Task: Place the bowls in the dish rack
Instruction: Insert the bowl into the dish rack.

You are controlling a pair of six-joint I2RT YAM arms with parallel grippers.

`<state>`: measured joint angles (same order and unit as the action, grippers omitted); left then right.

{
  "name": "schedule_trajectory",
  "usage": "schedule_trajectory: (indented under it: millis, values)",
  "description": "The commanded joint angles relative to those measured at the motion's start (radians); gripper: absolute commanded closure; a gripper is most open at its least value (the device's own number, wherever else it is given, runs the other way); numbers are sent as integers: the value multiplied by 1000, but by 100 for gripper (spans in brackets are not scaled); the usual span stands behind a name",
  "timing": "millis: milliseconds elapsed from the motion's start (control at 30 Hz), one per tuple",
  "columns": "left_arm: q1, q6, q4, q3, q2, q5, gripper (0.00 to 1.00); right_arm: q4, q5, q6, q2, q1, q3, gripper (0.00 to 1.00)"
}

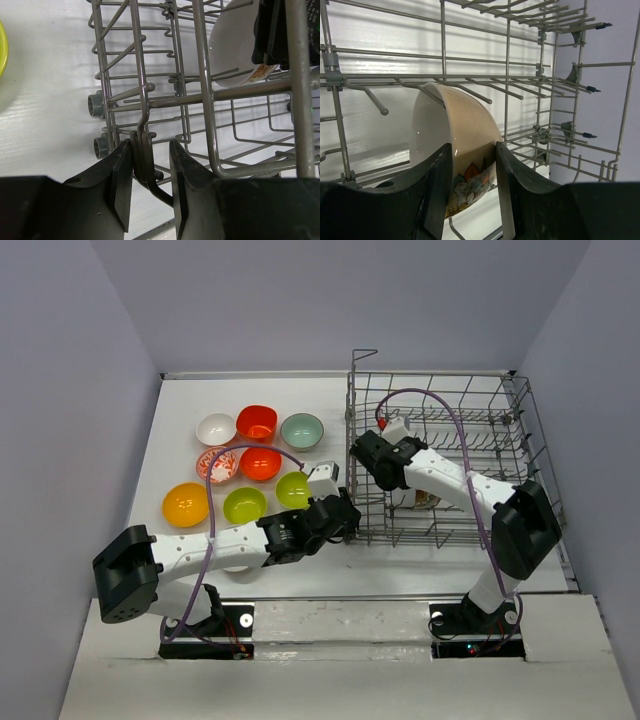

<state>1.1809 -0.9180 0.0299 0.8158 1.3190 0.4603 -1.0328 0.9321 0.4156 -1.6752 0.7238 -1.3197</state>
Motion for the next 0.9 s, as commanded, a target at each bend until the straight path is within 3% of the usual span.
schedule_trajectory:
  millis: [0,300,667,867]
  values:
    - [46,65,53,40,31,-80,100,115,-179,34,51,20,19,58]
    - [54,50,41,46,37,-72,100,191,-256,38,83,20,73,57]
    - [62,30,31,48,34,-57,100,194,-312,71,131,20,63,50]
    - [66,25,25,54,36,-49,100,163,-253,94,147,11,60,50]
